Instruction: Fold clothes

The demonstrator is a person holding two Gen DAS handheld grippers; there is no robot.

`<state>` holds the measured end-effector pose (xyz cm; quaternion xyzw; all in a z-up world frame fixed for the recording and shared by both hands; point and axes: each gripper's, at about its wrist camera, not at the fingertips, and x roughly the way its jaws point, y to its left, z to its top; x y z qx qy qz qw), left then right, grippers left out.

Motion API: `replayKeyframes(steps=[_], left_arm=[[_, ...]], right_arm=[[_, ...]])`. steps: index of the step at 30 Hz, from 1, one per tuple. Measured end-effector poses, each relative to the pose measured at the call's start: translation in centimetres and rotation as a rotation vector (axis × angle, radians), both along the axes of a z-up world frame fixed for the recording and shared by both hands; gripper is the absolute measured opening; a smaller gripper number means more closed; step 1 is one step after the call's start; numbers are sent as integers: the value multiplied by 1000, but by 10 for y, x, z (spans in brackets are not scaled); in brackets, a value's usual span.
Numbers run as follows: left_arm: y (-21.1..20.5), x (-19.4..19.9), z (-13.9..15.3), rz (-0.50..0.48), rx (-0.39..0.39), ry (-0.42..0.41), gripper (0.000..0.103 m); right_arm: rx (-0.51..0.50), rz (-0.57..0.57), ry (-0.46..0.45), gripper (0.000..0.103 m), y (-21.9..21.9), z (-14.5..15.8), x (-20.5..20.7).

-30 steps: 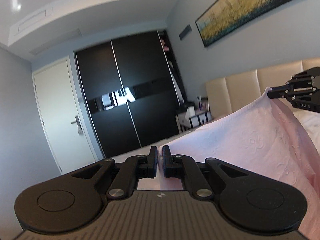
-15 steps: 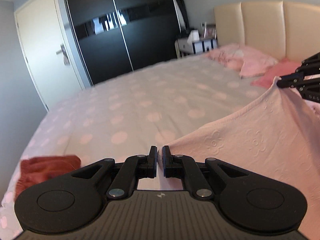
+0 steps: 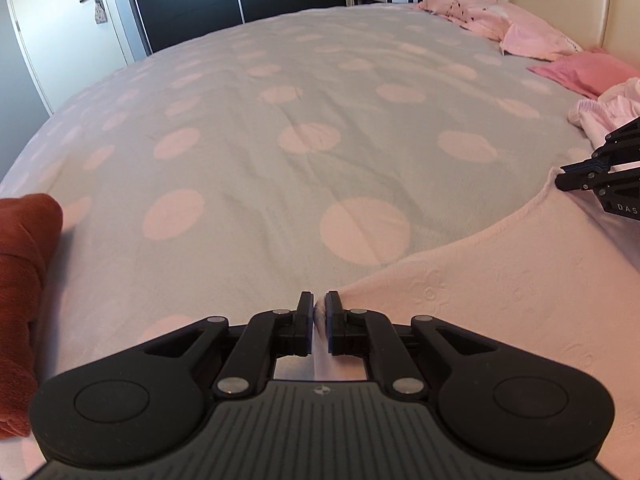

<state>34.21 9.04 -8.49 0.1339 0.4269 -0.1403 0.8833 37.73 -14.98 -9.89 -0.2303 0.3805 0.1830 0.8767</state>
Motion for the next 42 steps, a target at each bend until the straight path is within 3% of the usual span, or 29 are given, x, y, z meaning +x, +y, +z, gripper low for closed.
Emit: replayKeyframes(steps=[3, 5, 6, 9, 11, 15, 23, 27, 32, 36, 42], left_arm=[[1, 1, -7, 19, -3, 12, 17], [4, 0, -5, 51, -16, 7, 27], [7, -2, -1, 65, -29, 3, 33], [22, -15, 19, 98, -100, -30, 51], [30, -28, 35, 105, -132, -52, 51], [36, -64, 62, 93, -123, -70, 51], [35, -167, 90, 32, -52, -94, 51], [41, -216, 95, 43, -75, -79, 51], [44, -269, 94, 64, -76, -91, 51], [43, -301, 88, 90, -93, -87, 50], [32, -336, 70, 101, -150, -27, 50]], right_arm=[[9, -19, 27, 7, -2, -11, 2], [26, -41, 36, 20, -4, -9, 2], [36, -53, 40, 31, -6, -7, 1], [90, -87, 19, 42, -18, 19, -8], [121, -98, 12, 45, -26, 37, -18], [150, -105, -1, 46, -44, 71, -53], [215, -129, 37, 45, -80, 98, -161], [229, -150, 75, 45, -93, 97, -216], [238, -173, 119, 45, -107, 76, -273], [260, -219, 139, 40, -119, 65, -301], [310, -222, 197, 41, -121, 56, -335]])
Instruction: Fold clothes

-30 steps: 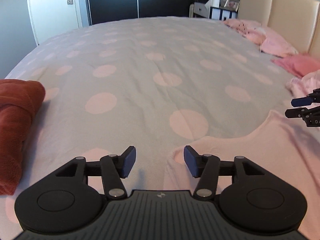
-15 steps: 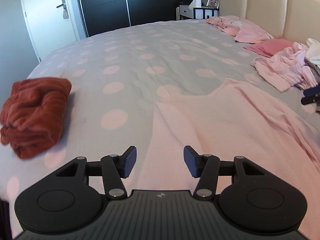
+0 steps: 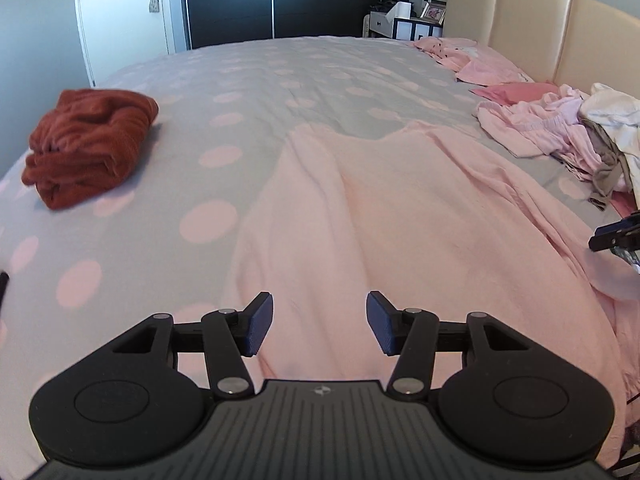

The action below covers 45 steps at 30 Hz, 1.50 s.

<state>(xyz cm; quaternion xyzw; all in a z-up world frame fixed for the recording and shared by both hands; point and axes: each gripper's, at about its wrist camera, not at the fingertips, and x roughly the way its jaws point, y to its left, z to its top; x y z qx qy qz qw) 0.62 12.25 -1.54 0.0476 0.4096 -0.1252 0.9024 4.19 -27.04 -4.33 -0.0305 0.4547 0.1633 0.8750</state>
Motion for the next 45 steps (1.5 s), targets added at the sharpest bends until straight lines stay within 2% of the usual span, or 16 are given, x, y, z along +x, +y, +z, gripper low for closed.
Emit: replayKeyframes(steps=[4, 8, 10, 11, 12, 13, 14, 15, 20, 22, 27, 28, 32, 36, 41, 45], left_arm=[[-12, -6, -22, -22, 10, 87, 46], [-26, -13, -39, -57, 99, 122, 44], [-28, -13, -48, -54, 143, 150, 29], [-26, -12, -50, -45, 145, 164, 16], [-24, -10, -52, -36, 144, 177, 11], [-21, -9, -52, -29, 138, 188, 8], [-20, -8, -52, -28, 137, 194, 2], [-18, -7, -51, -26, 139, 198, 0], [-6, -3, -34, 16, 92, 158, 0], [7, 4, -16, 63, 40, 130, 0], [49, 22, 33, 191, -84, 42, 0], [58, 28, 44, 214, -88, 14, 0], [92, 59, 78, 306, -60, -75, 0], [129, 93, 98, 399, -13, -119, 0], [178, 134, 97, 513, 33, -105, 0], [201, 168, 77, 552, 90, -56, 0]], right_arm=[[-45, 29, 18, 41, 7, -6, -19], [-88, 21, 20, 47, 5, -5, -38], [-100, 5, 35, 45, 1, -5, -45], [-107, 1, 48, 39, -1, -6, -47], [-117, -3, 58, 21, -2, -7, -49], [-122, -6, 62, 10, -3, -8, -49], [-126, -9, 64, 2, -5, -9, -50], [-129, -11, 66, 2, -6, -10, -50], [-90, -71, 36, 1, -22, 12, -41], [-87, -103, 5, 1, -34, 31, -31], [-171, -171, -116, 1, -70, 83, -1], [-192, -190, -133, 1, -79, 92, 7], [-286, -260, -171, 1, -114, 115, 44], [-367, -323, -165, 1, -145, 115, 86], [-424, -410, -137, 1, -177, 101, 134], [-469, -454, -96, 1, -192, 86, 170]])
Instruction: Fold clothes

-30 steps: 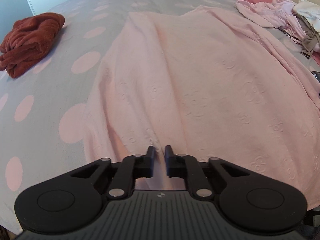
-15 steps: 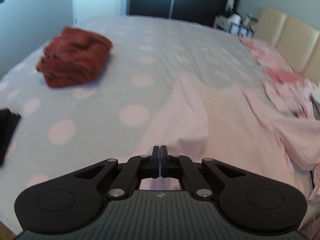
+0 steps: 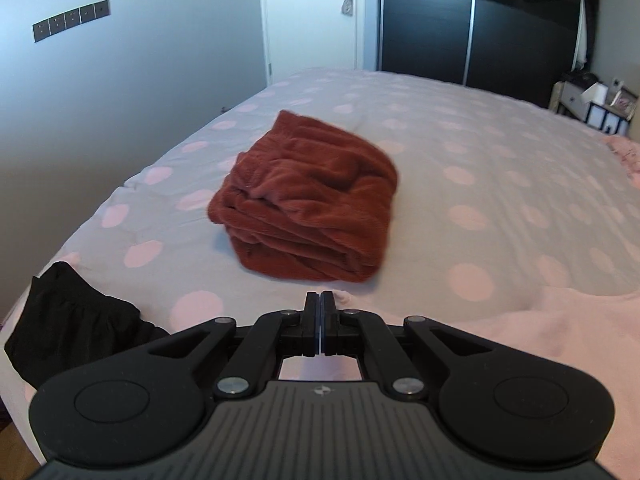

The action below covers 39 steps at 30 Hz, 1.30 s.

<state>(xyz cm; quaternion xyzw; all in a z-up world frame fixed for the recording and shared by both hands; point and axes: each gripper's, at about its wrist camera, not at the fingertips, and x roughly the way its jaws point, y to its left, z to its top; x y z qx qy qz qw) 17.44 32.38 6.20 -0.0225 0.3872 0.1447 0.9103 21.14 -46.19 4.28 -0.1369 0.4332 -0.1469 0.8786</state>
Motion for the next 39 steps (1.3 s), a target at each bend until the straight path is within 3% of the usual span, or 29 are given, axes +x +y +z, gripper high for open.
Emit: replayKeyframes(steps=[8, 14, 16, 17, 18, 19, 24, 27, 29, 30, 33, 39], left_arm=[[24, 44, -71, 48, 66, 232, 0], [24, 45, -101, -8, 67, 306, 0], [26, 48, -97, -17, 51, 300, 7], [27, 48, -92, -19, 45, 285, 13], [27, 47, -87, -23, 42, 269, 20], [26, 48, -78, -30, 37, 248, 23], [0, 50, -42, -116, -33, 136, 28], [-33, 53, -29, -200, -32, 93, 28], [-58, 55, -22, -256, -46, 58, 28], [-71, 56, -19, -291, -58, 45, 28], [-109, 63, -20, -387, -92, 27, 28], [-179, 83, -56, -544, -193, 43, 27]], right_arm=[[-100, -108, 132, 1, -25, -53, 65], [-92, -89, 211, 2, -29, -92, 74], [-86, -72, 223, 7, -29, -93, 71], [-84, -62, 227, 17, -29, -91, 69], [-88, -53, 216, 35, -29, -86, 66], [-93, -44, 199, 41, -29, -80, 61], [-47, 48, 93, 41, -10, -39, 33], [-27, 126, 28, 40, 18, -20, 23], [5, 194, -6, 31, 42, -12, 21], [28, 225, -13, 27, 55, -11, 20], [116, 333, -4, 27, 93, -19, 24], [267, 454, 14, 26, 162, -55, 47]])
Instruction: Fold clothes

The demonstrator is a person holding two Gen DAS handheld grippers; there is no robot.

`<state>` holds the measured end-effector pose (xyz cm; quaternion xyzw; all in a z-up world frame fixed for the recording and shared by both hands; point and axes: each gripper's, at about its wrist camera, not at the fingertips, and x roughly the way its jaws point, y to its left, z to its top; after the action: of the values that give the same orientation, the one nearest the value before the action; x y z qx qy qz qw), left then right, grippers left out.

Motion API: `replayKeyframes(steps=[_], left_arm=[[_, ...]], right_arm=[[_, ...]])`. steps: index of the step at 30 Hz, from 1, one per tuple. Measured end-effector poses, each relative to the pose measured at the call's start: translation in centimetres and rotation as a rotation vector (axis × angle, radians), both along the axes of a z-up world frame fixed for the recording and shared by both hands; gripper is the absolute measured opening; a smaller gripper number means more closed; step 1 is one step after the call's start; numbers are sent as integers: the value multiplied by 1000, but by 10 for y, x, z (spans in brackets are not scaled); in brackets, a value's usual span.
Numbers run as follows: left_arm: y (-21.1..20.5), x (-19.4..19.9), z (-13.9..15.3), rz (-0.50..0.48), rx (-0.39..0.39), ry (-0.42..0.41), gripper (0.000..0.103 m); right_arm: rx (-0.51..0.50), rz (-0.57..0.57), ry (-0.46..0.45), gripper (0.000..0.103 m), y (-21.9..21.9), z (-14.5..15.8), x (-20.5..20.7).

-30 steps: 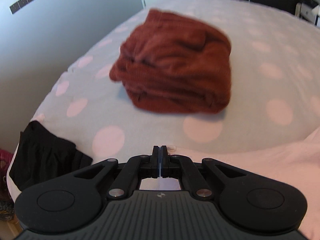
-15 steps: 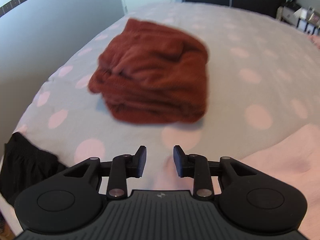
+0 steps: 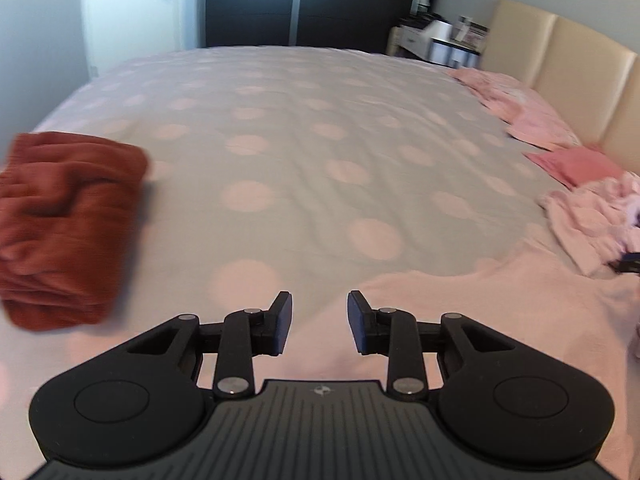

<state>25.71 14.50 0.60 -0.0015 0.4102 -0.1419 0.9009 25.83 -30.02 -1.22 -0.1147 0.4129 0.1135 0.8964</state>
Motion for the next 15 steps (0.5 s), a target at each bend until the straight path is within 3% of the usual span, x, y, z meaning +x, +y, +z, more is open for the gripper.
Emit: replayKeyframes(steps=[5, 9, 15], left_arm=[[-45, 21, -38, -64, -52, 40, 22], [-56, 37, -71, -57, -52, 88, 20], [-45, 60, -109, 10, -29, 124, 14]], right_arm=[[98, 56, 21, 10, 41, -27, 25], [129, 103, 44, 9, 66, -50, 45], [107, 74, 83, 9, 81, -87, 82]])
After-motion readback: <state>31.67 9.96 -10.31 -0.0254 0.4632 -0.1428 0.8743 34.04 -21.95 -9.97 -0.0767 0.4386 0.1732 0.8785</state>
